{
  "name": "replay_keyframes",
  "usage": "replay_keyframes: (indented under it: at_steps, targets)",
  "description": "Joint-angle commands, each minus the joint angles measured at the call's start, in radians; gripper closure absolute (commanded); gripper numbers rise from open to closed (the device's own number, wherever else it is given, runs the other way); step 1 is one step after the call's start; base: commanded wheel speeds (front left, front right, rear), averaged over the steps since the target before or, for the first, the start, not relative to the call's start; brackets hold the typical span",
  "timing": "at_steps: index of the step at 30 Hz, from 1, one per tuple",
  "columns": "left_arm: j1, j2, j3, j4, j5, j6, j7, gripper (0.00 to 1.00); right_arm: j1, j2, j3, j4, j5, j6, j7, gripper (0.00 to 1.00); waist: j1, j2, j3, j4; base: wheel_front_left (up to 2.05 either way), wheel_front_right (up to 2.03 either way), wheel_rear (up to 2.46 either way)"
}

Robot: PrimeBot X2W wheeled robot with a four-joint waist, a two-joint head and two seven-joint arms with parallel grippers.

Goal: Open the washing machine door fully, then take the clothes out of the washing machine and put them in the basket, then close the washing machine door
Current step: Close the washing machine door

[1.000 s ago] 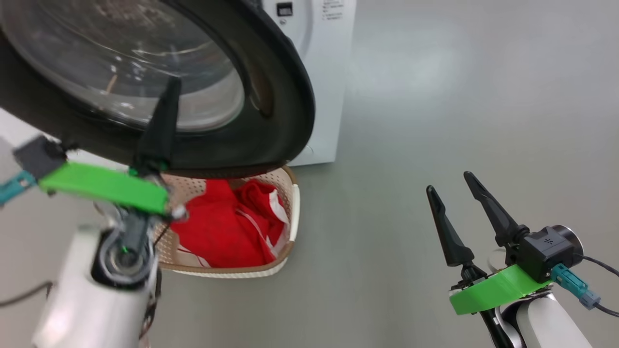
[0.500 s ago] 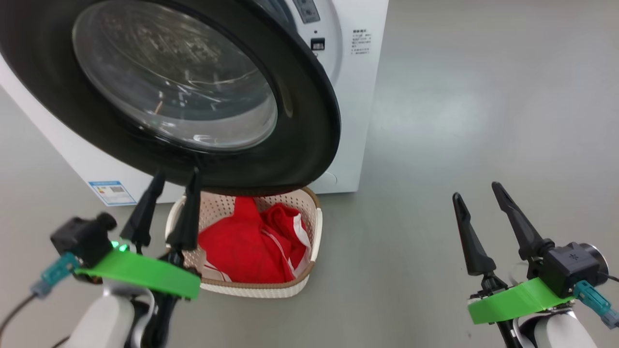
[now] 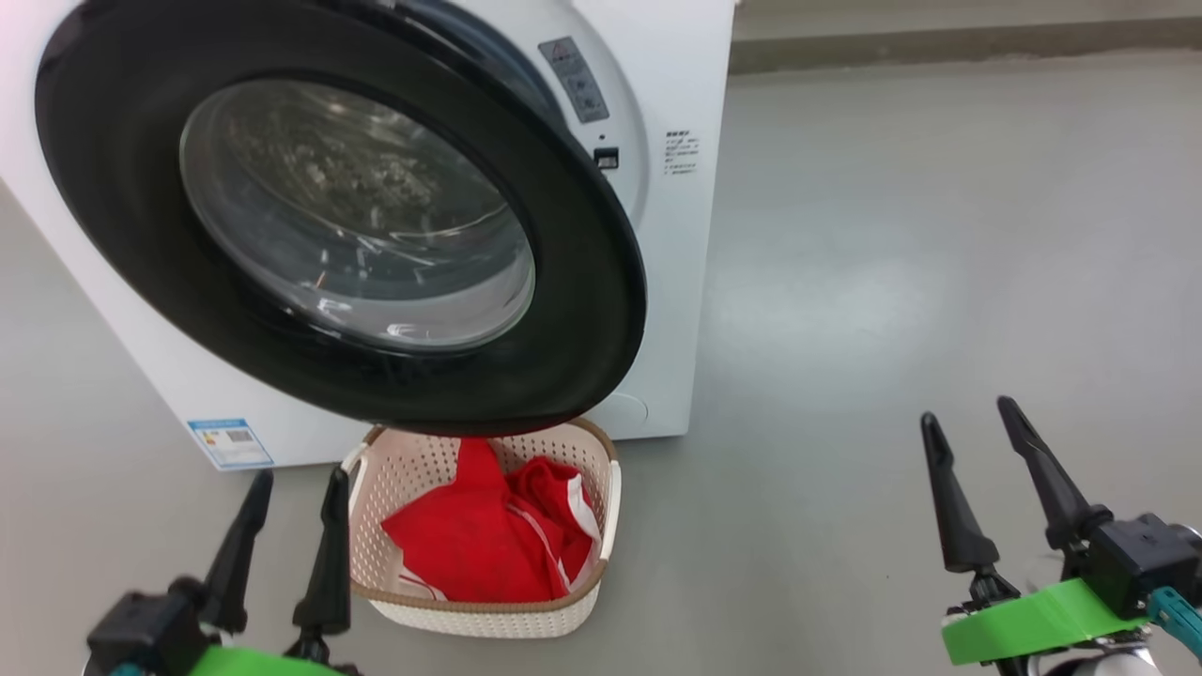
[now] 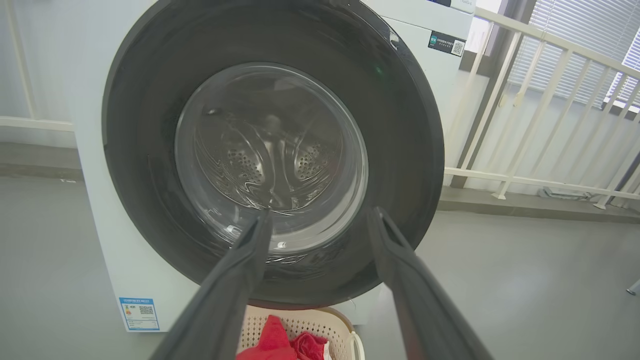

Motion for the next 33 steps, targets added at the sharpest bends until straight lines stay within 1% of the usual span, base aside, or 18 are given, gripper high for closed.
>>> replay_keyframes:
  at_steps: [1, 3, 9, 14, 18, 22, 23, 25, 26, 28, 29, 33]
  targets:
    - [0.005, 0.006, 0.055, -0.042, 0.024, 0.012, -0.012, 0.0, -0.004, -0.002, 0.008, -0.03, -0.008, 0.003, -0.006, 0.0, 0.0, 0.0, -0.017, -0.009, 0.0, 0.0, 0.0]
    - [0.035, 0.002, 0.07, -0.055, 0.052, 0.013, -0.012, 0.0, 0.008, -0.002, 0.002, -0.031, -0.001, 0.003, -0.006, 0.0, 0.0, 0.0, -0.023, -0.009, 0.0, 0.0, 0.0]
    - [0.103, -0.007, 0.094, -0.079, 0.127, -0.004, -0.012, 0.0, 0.037, -0.002, 0.003, -0.045, 0.019, 0.003, -0.006, 0.0, 0.0, 0.0, -0.033, -0.012, 0.0, 0.0, 0.0]
    - [0.137, -0.024, 0.109, -0.081, 0.197, 0.001, -0.012, 0.0, 0.064, -0.002, 0.005, -0.051, 0.037, 0.003, -0.006, 0.0, 0.0, 0.0, -0.033, -0.012, 0.0, 0.0, 0.0]
    - [0.149, -0.05, 0.123, -0.069, 0.205, -0.011, -0.012, 0.0, 0.071, -0.002, 0.013, -0.051, 0.044, 0.003, -0.006, 0.0, 0.0, 0.0, -0.028, -0.016, 0.0, 0.0, 0.0]
    - [0.151, -0.061, 0.133, -0.065, 0.215, -0.022, -0.012, 0.0, 0.072, -0.002, 0.014, -0.053, 0.046, 0.003, -0.006, 0.0, 0.0, 0.0, -0.026, -0.015, 0.0, 0.0, 0.0]
    - [0.15, -0.064, 0.137, -0.063, 0.217, -0.026, -0.012, 0.0, 0.072, -0.002, 0.014, -0.053, 0.046, 0.003, -0.006, 0.05, 0.0, 0.0, -0.025, -0.015, 0.0, 0.0, 0.0]
    - [0.149, -0.07, 0.144, -0.059, 0.221, -0.034, -0.012, 0.0, 0.069, -0.002, 0.014, -0.051, 0.046, 0.003, -0.006, 0.27, 0.0, 0.0, -0.024, -0.013, 0.0, 0.0, 0.0]
    - [0.149, -0.072, 0.148, -0.057, 0.223, -0.038, -0.012, 0.0, 0.067, -0.002, 0.016, -0.05, 0.046, 0.003, -0.006, 0.51, 0.0, 0.0, -0.023, -0.012, 0.0, 0.0, 0.0]
    - [0.147, -0.076, 0.152, -0.052, 0.227, -0.045, -0.012, 0.0, 0.061, -0.002, 0.018, -0.046, 0.046, 0.003, -0.006, 0.74, 0.0, 0.0, -0.023, -0.009, 0.0, 0.0, 0.0]
    - [0.146, -0.079, 0.154, -0.05, 0.229, -0.049, -0.012, 0.0, 0.058, -0.002, 0.023, -0.043, 0.044, 0.003, -0.006, 1.0, 0.0, 0.0, -0.022, -0.007, 0.0, 0.0, 0.0]
    - [0.139, -0.087, 0.154, -0.041, 0.236, -0.067, -0.012, 0.0, 0.031, -0.001, 0.046, -0.015, 0.039, 0.003, -0.006, 1.0, 0.0, 0.0, -0.019, 0.011, 0.0, 0.0, 0.0]
